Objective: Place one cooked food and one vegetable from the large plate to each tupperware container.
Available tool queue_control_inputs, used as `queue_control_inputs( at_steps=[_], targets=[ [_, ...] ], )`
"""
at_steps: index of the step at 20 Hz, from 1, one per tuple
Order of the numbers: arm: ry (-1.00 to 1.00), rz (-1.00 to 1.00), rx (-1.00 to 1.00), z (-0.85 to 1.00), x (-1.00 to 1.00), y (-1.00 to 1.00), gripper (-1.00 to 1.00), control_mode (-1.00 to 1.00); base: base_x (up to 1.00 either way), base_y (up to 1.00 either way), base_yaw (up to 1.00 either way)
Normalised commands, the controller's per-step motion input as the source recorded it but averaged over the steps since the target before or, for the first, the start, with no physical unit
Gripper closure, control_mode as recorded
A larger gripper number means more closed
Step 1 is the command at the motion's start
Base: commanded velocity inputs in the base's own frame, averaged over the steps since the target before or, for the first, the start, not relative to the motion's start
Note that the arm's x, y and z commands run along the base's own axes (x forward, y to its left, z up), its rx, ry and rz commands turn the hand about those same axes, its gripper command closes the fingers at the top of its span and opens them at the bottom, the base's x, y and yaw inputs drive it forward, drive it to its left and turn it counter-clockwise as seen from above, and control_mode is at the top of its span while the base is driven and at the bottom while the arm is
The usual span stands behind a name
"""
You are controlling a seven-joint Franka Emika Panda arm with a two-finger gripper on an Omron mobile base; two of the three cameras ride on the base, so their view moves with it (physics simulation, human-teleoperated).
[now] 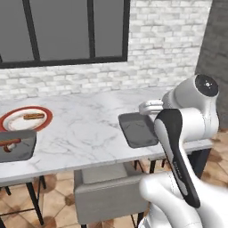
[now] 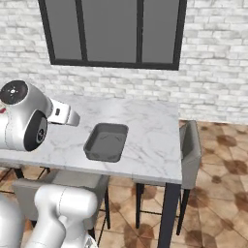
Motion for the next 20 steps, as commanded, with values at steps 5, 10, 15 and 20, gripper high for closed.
queue_control_inputs(
  at_steps=[5,10,15,20],
  targets=[
    [0.00,0.00,0.00,0.00,0.00,0.00,1.00,1.00,0.95,-0.57,0.36],
    [0.00,0.00,0.00,0.00,0.00,0.00,1.00,1.00,0.47,-0.07,0.05],
    [0.03,0.00,0.00,-0.06,0.19,-0.12,1.00,-1.00,0.51,-0.06,-0.02],
    [0.20,0.00,0.00,-0.57,1.00,-0.63,1.00,-1.00,0.00,0.00,0.00]
  ],
)
